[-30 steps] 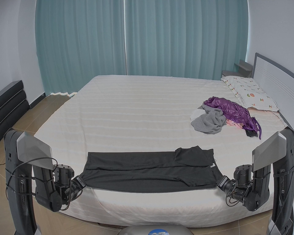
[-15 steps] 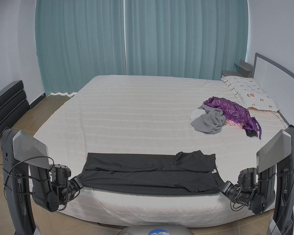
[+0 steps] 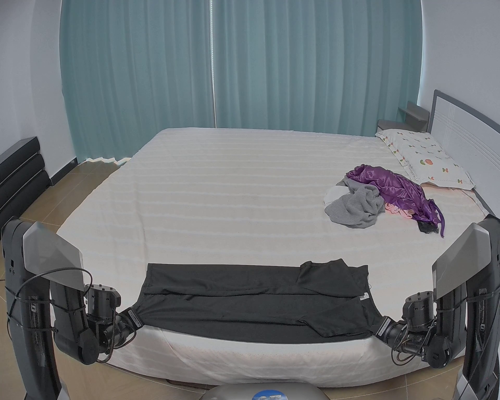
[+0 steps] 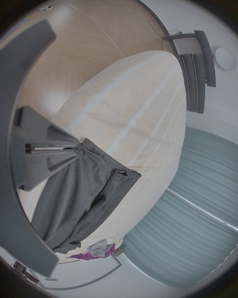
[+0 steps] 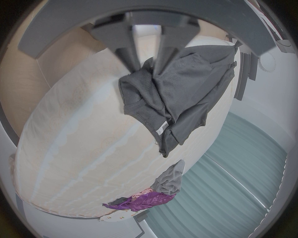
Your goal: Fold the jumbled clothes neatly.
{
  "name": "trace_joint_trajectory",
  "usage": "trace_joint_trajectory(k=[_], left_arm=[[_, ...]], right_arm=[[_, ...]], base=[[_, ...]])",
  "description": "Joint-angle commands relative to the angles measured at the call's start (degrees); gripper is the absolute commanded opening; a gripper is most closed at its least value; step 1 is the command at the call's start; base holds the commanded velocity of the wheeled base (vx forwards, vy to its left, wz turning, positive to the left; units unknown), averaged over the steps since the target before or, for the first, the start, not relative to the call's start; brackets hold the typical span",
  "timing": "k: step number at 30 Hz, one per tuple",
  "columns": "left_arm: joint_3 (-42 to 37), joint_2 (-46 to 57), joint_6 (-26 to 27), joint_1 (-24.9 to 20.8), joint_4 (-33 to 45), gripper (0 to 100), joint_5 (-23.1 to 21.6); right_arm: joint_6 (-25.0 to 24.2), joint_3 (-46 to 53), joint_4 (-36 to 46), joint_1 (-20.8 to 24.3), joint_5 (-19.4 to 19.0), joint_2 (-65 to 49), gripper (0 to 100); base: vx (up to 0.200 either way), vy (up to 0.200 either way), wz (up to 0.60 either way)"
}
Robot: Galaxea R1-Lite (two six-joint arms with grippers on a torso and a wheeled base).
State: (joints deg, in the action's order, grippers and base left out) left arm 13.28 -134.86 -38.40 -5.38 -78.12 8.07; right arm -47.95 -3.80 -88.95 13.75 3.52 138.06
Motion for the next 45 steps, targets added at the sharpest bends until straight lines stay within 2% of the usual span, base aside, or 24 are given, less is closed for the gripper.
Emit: trace_joint_trajectory(k=[1, 8, 15, 20, 25, 29, 33, 38, 40, 45], left_arm=[[-0.44, -0.31, -0.1, -0.16, -0.02, 100, -0.78], [0.0, 0.3, -0.45, 0.37, -0.19, 100, -1.39], [0.0, 5.84, -0.71, 2.74, -0.46, 100, -3.76], [1.75, 6.72, -7.39, 3.88, -0.54, 100, -4.12], [1.84, 6.54, -7.92, 4.5, -0.54, 100, -4.38], [1.84, 6.1, -7.92, 4.41, -0.54, 100, -5.96], [1.84, 6.19, -8.01, 4.59, -0.54, 100, -9.48], [2.02, 6.54, -7.83, 4.23, -0.46, 100, -14.66], [2.28, 6.54, -7.65, 4.06, -0.37, 100, -15.19], [4.48, 5.58, -5.54, 3.88, -0.02, 100, -17.3]], right_arm=[[0.22, -0.59, -0.78, 0.05, -0.1, 1.42, 100], [0.13, -0.5, -0.78, -1.01, -0.97, -2.18, 100], [0.48, -1.21, -0.78, -6.72, -1.15, -9.83, 100], [0.4, -2.0, -0.78, -8.92, -2.12, -11.5, 100], [0.4, -2.35, -0.78, -9.09, -3.0, -10.97, 100], [-0.04, -2.35, -0.78, -9.18, -5.54, -10.7, 100], [-0.13, -2.26, -0.78, -9.53, -8.62, -10.27, 100], [-0.04, -2.35, -0.78, -9.44, -9.24, -9.04, 100], [-0.04, -2.35, -0.78, -9.44, -9.32, -8.95, 100], [0.31, -3.05, -0.78, -8.57, -15.3, -8.24, 100]], base=[[0.0, 0.0, 0.0], [0.0, 0.0, 0.0], [0.0, 0.0, 0.0], [0.0, 0.0, 0.0], [0.08, 0.0, 0.0], [0.2, 0.0, 0.0], [0.0, 0.0, 0.0], [0.0, 0.0, 0.0], [0.0, 0.0, 0.0], [0.0, 0.0, 0.0]])
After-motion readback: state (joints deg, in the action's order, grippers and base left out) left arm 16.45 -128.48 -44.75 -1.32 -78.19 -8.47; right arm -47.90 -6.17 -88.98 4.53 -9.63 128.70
